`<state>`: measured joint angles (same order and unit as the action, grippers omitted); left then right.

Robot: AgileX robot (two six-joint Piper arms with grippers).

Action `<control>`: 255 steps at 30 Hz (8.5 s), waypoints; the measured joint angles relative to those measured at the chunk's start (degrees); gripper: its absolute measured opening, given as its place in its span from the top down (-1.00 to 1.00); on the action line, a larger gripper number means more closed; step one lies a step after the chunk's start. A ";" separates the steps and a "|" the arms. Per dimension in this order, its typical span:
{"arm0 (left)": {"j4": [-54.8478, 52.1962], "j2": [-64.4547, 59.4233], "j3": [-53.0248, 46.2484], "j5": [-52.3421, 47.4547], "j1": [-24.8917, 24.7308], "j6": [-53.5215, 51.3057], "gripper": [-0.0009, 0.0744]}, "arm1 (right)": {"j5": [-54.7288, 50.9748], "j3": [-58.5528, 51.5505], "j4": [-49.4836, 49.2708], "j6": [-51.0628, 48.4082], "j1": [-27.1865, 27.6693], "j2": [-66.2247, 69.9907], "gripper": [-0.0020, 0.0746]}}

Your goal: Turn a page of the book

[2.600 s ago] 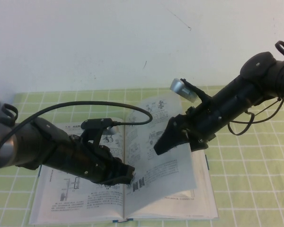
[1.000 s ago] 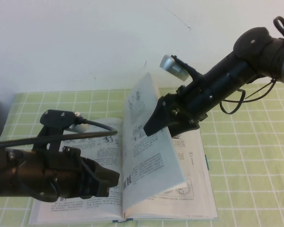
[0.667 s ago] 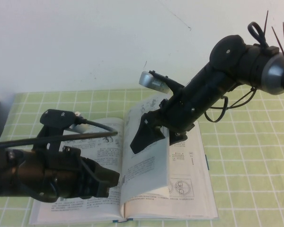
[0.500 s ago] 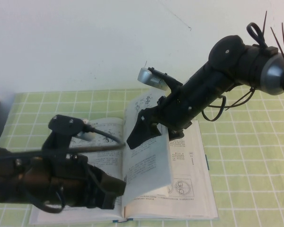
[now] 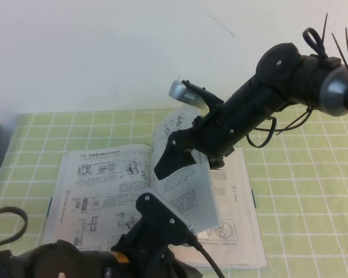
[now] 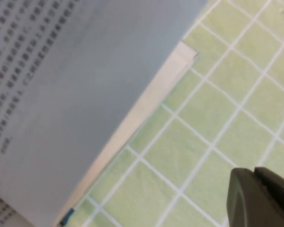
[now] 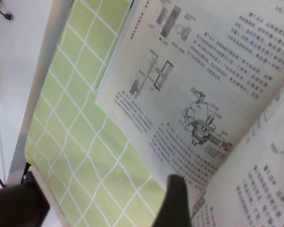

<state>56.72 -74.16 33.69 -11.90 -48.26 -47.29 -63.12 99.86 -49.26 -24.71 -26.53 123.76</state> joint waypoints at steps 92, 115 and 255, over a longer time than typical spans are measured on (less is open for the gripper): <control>11.99 -8.02 2.73 -21.82 13.65 -2.22 0.99 | 2.73 -7.66 38.91 -0.27 -0.01 -18.26 0.95; -58.98 40.55 3.66 -13.26 13.65 50.13 0.99 | -2.73 -24.09 55.14 8.87 -0.01 -71.78 0.95; -51.86 75.03 -34.85 -6.53 43.99 51.79 0.99 | 27.38 -82.08 50.08 7.57 -0.01 -116.47 0.95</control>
<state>4.86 0.86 -1.17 -18.43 -4.27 4.51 -35.74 17.78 0.81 -17.14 -26.54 7.29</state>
